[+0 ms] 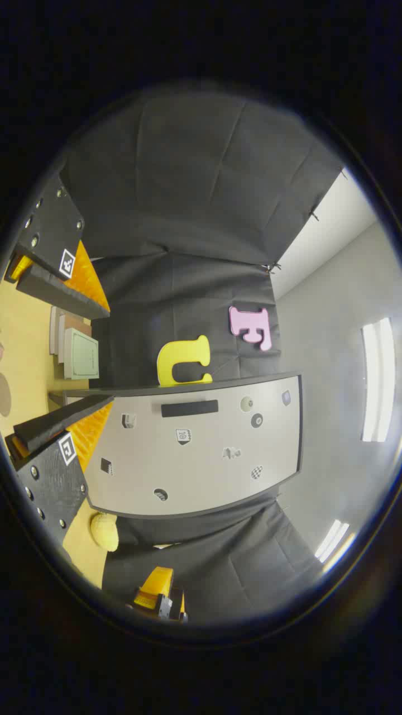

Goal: Open the cabinet door with the right hand, grasp the bottle in the cabinet with the left hand and place it on the coaster, then close the cabinet door with the right hand.

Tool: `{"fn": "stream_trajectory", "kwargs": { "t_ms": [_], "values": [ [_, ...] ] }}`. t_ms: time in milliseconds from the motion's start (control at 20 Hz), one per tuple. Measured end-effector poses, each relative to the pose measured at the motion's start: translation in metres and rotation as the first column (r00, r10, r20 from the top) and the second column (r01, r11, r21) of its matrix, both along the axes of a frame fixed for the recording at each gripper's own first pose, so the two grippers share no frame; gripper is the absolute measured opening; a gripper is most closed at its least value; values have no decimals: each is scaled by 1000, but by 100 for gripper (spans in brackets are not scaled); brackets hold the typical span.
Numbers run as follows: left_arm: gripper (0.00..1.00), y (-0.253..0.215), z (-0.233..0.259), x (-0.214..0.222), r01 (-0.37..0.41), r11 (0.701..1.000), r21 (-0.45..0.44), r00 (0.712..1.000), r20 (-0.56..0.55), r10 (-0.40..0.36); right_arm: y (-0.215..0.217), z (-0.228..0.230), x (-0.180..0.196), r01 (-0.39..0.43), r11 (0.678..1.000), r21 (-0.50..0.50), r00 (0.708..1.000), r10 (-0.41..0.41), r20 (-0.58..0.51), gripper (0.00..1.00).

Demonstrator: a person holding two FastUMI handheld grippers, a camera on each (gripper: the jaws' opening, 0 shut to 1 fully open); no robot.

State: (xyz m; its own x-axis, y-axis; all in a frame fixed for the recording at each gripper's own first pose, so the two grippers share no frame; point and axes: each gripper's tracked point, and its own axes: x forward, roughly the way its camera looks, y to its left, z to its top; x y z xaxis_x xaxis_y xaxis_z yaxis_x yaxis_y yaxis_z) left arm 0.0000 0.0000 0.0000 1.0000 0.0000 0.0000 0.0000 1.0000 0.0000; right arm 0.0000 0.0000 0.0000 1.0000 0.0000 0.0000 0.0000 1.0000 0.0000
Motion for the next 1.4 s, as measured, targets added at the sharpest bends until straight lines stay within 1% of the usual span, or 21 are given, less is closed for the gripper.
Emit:
{"fn": "stream_trajectory", "kwargs": {
  "t_ms": [300, 350, 400, 800, 950, 1200, 1250, 1350, 1400],
  "values": [
    [82, 2, -3, -1, 3, 1000, 6, 1000, -3, -3, 1, -4, 4, 5, 1000, 1, 1000, -5, -17, 98],
    [84, 2, -3, 0, 2, 1000, 6, 1000, -2, -2, 1, -4, 6, 6, 1000, 1, 1000, -6, -19, 98],
    [82, 2, -3, -1, 1, 1000, 7, 1000, -2, -1, 1, -5, 8, 7, 1000, 1, 1000, -7, -19, 98],
    [82, 5, -6, 1, -17, 1000, 16, 1000, 1, 17, 11, -1, 16, -10, 1000, 4, 1000, 10, -25, 97],
    [82, 8, -8, 2, -36, 999, 18, 999, 2, 36, 22, 10, 24, -32, 999, 16, 999, 32, -22, 98],
    [82, 13, -8, 3, -90, 996, 17, 996, -7, 90, 48, 33, 50, -85, 996, 14, 996, 85, -1, 98],
    [87, 14, -8, 3, -104, 994, 18, 995, -8, 104, 55, 38, 56, -100, 995, 17, 995, 100, -1, 97],
    [82, 18, -10, 5, -135, 991, 27, 991, -12, 135, 72, 48, 67, -128, 991, 24, 992, 128, 0, 98],
    [84, 20, -11, 6, -150, 988, 30, 988, -14, 151, 80, 54, 73, -142, 989, 27, 990, 142, 5, 97]
  ]
}}
